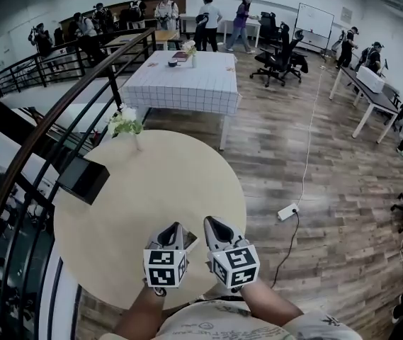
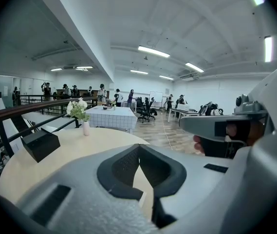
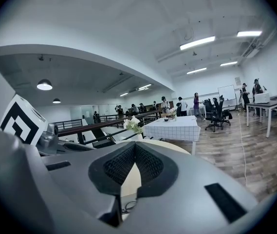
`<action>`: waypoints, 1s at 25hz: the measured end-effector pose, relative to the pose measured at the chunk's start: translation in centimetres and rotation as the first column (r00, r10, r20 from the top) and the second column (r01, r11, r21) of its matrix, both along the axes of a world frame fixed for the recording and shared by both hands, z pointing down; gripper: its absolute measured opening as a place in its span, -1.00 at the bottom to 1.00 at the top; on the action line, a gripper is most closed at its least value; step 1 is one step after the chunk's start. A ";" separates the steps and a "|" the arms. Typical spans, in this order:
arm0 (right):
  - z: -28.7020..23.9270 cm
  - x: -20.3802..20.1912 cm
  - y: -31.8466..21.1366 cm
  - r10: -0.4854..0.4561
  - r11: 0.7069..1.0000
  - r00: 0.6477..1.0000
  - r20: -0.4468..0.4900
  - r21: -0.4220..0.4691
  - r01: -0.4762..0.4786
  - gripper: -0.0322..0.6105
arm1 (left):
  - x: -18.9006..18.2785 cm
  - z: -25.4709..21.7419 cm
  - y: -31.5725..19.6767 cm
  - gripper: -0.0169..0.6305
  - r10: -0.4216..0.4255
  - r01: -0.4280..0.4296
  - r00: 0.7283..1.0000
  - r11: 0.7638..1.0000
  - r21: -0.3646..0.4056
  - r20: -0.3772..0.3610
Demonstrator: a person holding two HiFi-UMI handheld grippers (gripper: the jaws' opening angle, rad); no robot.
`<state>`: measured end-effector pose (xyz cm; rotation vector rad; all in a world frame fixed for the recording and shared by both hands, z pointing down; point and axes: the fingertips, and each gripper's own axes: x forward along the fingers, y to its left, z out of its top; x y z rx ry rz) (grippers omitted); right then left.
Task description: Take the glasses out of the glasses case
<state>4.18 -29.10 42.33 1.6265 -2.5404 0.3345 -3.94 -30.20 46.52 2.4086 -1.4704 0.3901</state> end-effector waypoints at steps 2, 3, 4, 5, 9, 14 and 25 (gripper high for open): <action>0.9 0.3 -0.5 -0.004 1.000 1.000 -0.006 -0.020 0.004 -0.85 | 0.0 1.0 -0.4 -0.91 -0.015 0.015 1.000 1.000 -0.016 0.003; 1.5 0.3 -0.7 -0.007 0.999 1.000 -0.009 -0.034 0.006 -0.85 | -0.2 1.7 -0.6 -0.91 -0.020 0.020 1.000 0.999 -0.029 0.006; 2.0 0.2 -0.9 -0.010 0.999 1.000 -0.012 -0.049 0.010 -0.85 | -0.5 2.3 -0.6 -0.91 -0.021 0.022 1.000 0.999 -0.045 0.011; 2.5 0.0 -1.2 -0.014 0.998 1.000 -0.015 -0.063 0.013 -0.86 | -0.7 2.9 -0.7 -0.91 -0.018 0.019 1.000 0.998 -0.062 0.015; 4.1 -0.7 -2.4 -0.030 0.994 0.999 -0.026 -0.108 0.027 -0.85 | -1.0 5.3 -1.0 -0.91 0.031 -0.026 0.999 0.991 -0.135 0.041; 5.6 -1.5 -4.1 -0.083 0.987 0.995 -0.047 -0.140 0.075 -0.85 | -1.7 8.0 -1.4 -0.91 0.044 -0.030 0.997 0.979 -0.201 0.065; 8.3 -1.7 -5.4 -0.121 0.970 0.991 -0.050 -0.217 0.107 -0.85 | -1.4 13.7 -0.3 -0.85 0.177 -0.119 0.974 0.932 -0.342 0.143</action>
